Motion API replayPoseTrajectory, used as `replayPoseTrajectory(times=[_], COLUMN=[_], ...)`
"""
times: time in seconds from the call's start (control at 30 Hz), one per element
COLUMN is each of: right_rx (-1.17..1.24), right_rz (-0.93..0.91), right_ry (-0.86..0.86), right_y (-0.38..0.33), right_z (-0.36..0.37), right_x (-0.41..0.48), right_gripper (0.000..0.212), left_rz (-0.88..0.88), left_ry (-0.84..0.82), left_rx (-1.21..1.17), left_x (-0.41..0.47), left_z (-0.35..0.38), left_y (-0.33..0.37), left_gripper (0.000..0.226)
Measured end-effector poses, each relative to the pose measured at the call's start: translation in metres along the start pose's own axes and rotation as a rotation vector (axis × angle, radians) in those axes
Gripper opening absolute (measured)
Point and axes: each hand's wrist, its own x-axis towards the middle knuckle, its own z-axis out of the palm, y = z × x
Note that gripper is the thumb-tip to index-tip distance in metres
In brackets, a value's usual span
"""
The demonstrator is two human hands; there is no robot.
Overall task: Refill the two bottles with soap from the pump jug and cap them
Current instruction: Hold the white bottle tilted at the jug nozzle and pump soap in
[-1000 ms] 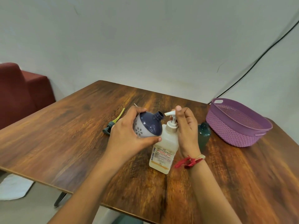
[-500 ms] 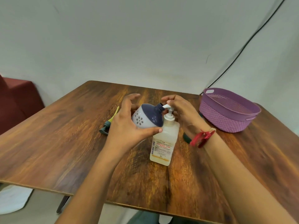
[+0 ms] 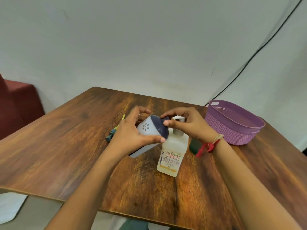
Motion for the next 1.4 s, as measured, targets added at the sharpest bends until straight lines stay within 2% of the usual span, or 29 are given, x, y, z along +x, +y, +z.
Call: replayPoseTrajectory(times=[0.1, 0.23, 0.3, 0.4, 0.47, 0.57, 0.63, 0.7, 0.77, 0.87, 0.9, 0.97, 1.03, 1.1, 1.2, 1.33, 1.4], right_rx=[0.009, 0.106, 0.095, 0.112, 0.131, 0.142, 0.161, 0.173, 0.137, 0.144, 0.171, 0.185, 0.034, -0.122, -0.231, -0.185, -0.233], right_rz=[-0.014, -0.011, -0.024, -0.035, -0.039, -0.038, -0.035, -0.027, 0.003, 0.065, 0.091, 0.156, 0.214, 0.260, 0.335, 0.508, 0.530], right_ry=[0.030, 0.061, 0.061, 0.060, 0.065, 0.063, 0.054, 0.049, 0.019, -0.078, -0.054, 0.074, 0.142, 0.090, 0.024, -0.071, -0.116], right_y=[0.002, 0.006, 0.006, 0.004, 0.004, 0.004, 0.004, 0.005, 0.005, -0.001, -0.005, -0.014, -0.025, -0.033, -0.036, -0.025, -0.015], right_z=[0.002, 0.003, 0.003, 0.004, 0.004, 0.003, 0.003, 0.002, -0.002, -0.013, -0.016, -0.024, -0.030, -0.032, -0.030, -0.018, -0.012], right_x=[0.001, -0.002, -0.004, -0.004, -0.003, -0.003, -0.004, -0.005, -0.005, -0.003, 0.000, 0.009, 0.023, 0.039, 0.058, 0.062, 0.057], right_gripper=[0.014, 0.015, 0.015, 0.017, 0.019, 0.019, 0.020, 0.020, 0.017, 0.018, 0.022, 0.035, 0.042, 0.044, 0.042, 0.041, 0.039], left_rz=[-0.020, -0.094, -0.175, -0.324, -0.431, -0.514, -0.549, -0.602, -0.623, -0.552, -0.537, -0.525, -0.524, -0.524, -0.524, -0.536, -0.540], left_ry=[-0.005, 0.121, 0.187, 0.234, 0.198, 0.135, 0.143, 0.195, 0.230, 0.223, 0.225, 0.233, 0.227, 0.226, 0.220, 0.210, 0.201], left_rx=[-0.034, -0.168, -0.324, -0.692, -0.888, -1.037, -1.128, -1.190, -1.190, -1.101, -1.065, -1.016, -0.987, -0.973, -0.939, -0.922, -0.919], left_x=[-0.001, -0.012, -0.021, -0.038, -0.048, -0.056, -0.057, -0.057, -0.057, -0.054, -0.053, -0.048, -0.043, -0.041, -0.042, -0.041, -0.040], left_z=[-0.002, -0.009, -0.011, -0.004, 0.005, 0.020, 0.031, 0.040, 0.042, 0.035, 0.031, 0.027, 0.025, 0.024, 0.023, 0.024, 0.023], left_y=[-0.006, -0.019, -0.027, -0.035, -0.035, -0.031, -0.023, -0.016, -0.012, -0.012, -0.011, -0.009, -0.005, -0.003, 0.000, 0.003, 0.003], left_gripper=[0.083, 0.081, 0.081, 0.086, 0.099, 0.109, 0.102, 0.079, 0.070, 0.090, 0.090, 0.076, 0.062, 0.056, 0.053, 0.050, 0.048])
